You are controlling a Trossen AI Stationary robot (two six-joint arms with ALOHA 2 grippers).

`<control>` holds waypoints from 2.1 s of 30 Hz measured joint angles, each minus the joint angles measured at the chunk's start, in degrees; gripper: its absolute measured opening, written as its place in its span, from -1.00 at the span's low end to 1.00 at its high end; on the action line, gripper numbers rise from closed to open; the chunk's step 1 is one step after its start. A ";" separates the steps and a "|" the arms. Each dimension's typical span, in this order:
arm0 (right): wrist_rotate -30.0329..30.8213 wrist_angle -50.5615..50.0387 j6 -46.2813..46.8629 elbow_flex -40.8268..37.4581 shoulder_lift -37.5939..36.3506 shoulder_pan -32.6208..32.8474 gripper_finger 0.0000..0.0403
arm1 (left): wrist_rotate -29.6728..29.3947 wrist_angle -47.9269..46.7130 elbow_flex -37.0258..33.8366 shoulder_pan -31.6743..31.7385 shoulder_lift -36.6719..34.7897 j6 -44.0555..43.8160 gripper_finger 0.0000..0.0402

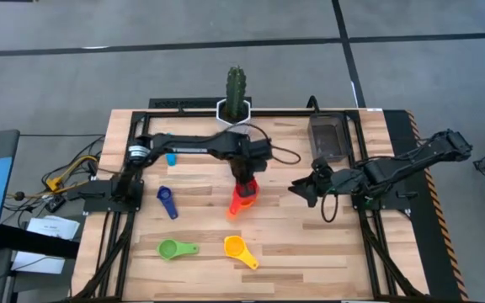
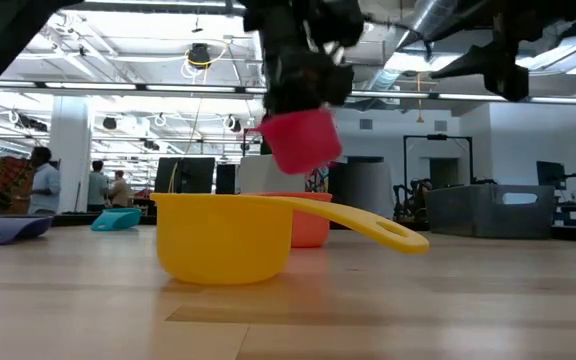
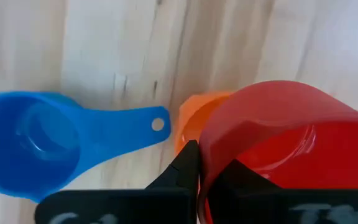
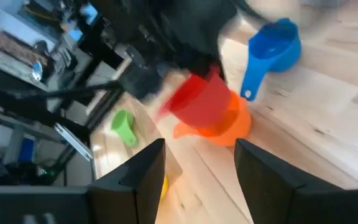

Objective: Nest measuring cups in basket
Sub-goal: Stack the red measuring cup on top of the orange measuring cup, then stack the blue measuring cup on top of the red measuring cup

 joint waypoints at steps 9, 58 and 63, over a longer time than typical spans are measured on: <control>1.44 -5.39 3.06 -0.16 -1.42 2.04 0.00 | 0.26 -3.49 0.02 -0.10 3.60 -4.23 -1.00; 1.24 -11.95 10.14 -0.09 -1.33 3.09 -0.02 | -19.61 -17.88 22.05 -1.72 0.92 -12.12 -0.33; 1.21 -11.93 10.25 -0.09 -1.35 4.65 0.00 | -19.79 -17.79 22.05 -2.89 0.65 -15.88 -0.33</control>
